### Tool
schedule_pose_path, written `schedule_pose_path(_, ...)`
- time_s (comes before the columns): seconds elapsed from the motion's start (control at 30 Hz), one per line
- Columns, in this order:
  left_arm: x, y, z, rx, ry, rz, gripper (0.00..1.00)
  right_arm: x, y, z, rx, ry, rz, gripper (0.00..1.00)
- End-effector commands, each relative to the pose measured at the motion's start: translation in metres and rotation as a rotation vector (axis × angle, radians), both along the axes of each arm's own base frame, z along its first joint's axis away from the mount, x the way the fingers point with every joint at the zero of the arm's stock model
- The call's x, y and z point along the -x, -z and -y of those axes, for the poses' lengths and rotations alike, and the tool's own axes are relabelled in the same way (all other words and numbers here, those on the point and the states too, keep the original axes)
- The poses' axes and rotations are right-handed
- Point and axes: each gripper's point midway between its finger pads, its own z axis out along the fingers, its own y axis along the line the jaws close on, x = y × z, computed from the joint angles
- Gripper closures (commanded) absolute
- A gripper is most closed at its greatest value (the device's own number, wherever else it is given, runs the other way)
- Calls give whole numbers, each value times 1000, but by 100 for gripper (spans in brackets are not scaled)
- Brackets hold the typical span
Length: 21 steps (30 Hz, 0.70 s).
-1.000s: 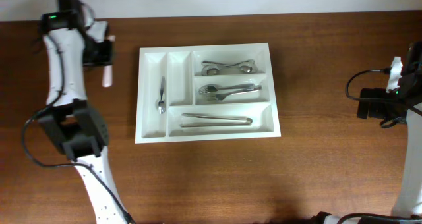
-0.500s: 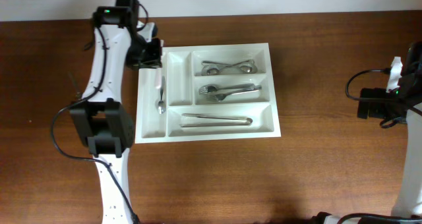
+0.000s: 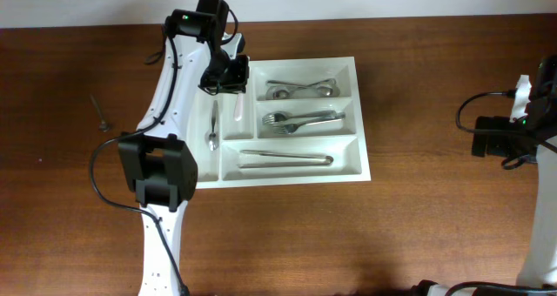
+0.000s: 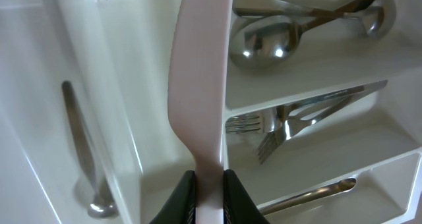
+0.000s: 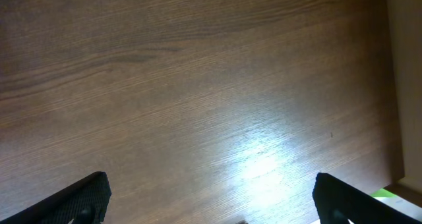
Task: Pack container
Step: 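Carry the knife over the tray's left compartment and lower it in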
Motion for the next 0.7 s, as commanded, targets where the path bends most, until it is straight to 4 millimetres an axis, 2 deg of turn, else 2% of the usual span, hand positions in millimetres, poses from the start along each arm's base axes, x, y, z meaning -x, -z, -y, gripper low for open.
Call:
schedule_pose_path(0.0, -4, -1, 0, -13, -17, 12, 98, 4, -6, 3, 19, 17, 15, 1)
schedule_pose_path(0.37, -5, 0, -4, -34, -21, 18, 96, 4, -6, 3, 19, 17, 15, 1)
schedule_pose_path(0.47, -5, 0, -4, -34, -20, 18, 89, 4, -6, 3, 19, 17, 15, 1)
schedule_pose_path(0.67, -5, 2, -4, -36, -20, 15, 87, 4, -6, 3, 19, 17, 15, 1)
